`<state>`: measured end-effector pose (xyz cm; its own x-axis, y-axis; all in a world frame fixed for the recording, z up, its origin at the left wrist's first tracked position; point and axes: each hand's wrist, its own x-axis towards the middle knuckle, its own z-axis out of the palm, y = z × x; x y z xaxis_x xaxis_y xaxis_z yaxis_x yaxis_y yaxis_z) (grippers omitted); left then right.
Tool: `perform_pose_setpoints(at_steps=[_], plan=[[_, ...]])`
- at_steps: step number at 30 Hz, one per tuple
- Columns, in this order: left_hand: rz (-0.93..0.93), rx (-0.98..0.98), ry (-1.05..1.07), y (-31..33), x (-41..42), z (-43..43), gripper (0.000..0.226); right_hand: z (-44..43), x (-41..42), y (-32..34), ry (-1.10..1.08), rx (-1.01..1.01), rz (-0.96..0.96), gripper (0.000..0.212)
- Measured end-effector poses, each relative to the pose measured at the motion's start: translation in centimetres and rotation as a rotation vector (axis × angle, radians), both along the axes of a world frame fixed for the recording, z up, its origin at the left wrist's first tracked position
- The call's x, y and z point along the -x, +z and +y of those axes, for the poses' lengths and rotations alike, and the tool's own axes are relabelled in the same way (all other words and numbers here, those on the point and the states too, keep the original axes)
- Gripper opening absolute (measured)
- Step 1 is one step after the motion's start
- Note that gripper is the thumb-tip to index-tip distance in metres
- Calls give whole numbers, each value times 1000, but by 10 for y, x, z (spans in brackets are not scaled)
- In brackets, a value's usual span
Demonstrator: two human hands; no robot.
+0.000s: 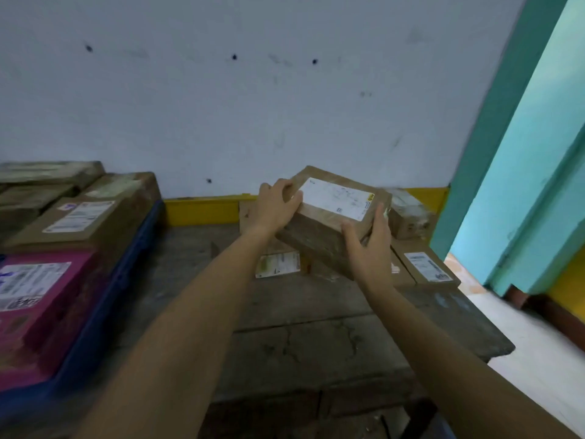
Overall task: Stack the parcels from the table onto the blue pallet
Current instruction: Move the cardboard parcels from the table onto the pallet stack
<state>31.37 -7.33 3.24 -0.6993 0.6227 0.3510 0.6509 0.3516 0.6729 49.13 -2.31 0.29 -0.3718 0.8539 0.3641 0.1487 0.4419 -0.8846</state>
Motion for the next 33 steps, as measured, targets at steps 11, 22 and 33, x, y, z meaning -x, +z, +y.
perform_pose_setpoints(at_steps=[11, 22, 33], plan=[[69, -113, 161, 55, -16, -153, 51, -117, 13, 53, 65, -119, 33, 74], [124, -199, 470, 91, 110, -384, 50, -304, 173, 94, 329, -169, 78, 71], [82, -35, 685, 52, 234, -575, 49, -470, 324, 52, 587, -20, -29, 76]])
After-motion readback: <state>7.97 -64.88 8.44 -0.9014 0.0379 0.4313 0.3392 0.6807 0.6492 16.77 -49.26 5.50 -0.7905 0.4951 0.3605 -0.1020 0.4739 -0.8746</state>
